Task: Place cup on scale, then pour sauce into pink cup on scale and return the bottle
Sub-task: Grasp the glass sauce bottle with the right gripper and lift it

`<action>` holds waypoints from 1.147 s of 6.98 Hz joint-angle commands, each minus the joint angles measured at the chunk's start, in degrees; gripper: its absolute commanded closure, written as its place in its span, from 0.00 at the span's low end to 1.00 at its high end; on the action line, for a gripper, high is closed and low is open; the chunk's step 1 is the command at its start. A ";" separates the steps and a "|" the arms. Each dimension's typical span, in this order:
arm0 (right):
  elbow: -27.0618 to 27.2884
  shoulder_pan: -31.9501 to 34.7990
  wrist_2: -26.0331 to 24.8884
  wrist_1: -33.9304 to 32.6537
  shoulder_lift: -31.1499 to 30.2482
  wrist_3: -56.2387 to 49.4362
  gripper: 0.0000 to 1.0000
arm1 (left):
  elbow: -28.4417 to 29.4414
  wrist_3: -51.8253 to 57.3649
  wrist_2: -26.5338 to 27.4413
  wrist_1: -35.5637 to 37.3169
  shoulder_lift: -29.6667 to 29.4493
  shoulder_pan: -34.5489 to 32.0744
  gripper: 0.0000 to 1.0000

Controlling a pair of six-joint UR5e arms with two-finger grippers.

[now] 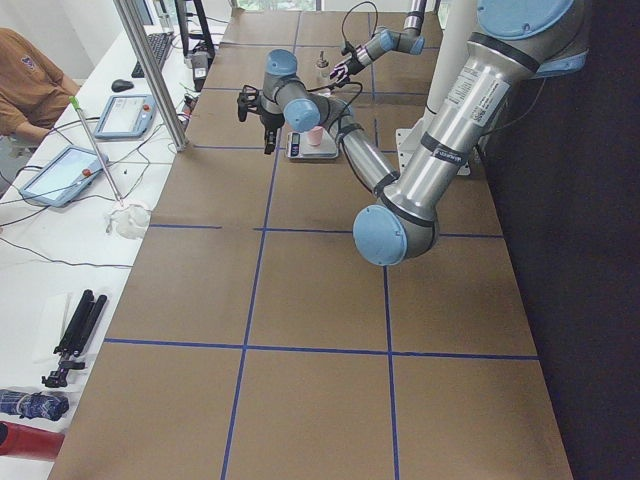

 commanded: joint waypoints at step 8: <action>-5.30 0.03 -7.32 0.18 4.00 0.11 0.01 | -0.18 0.00 1.41 1.06 0.79 0.21 0.44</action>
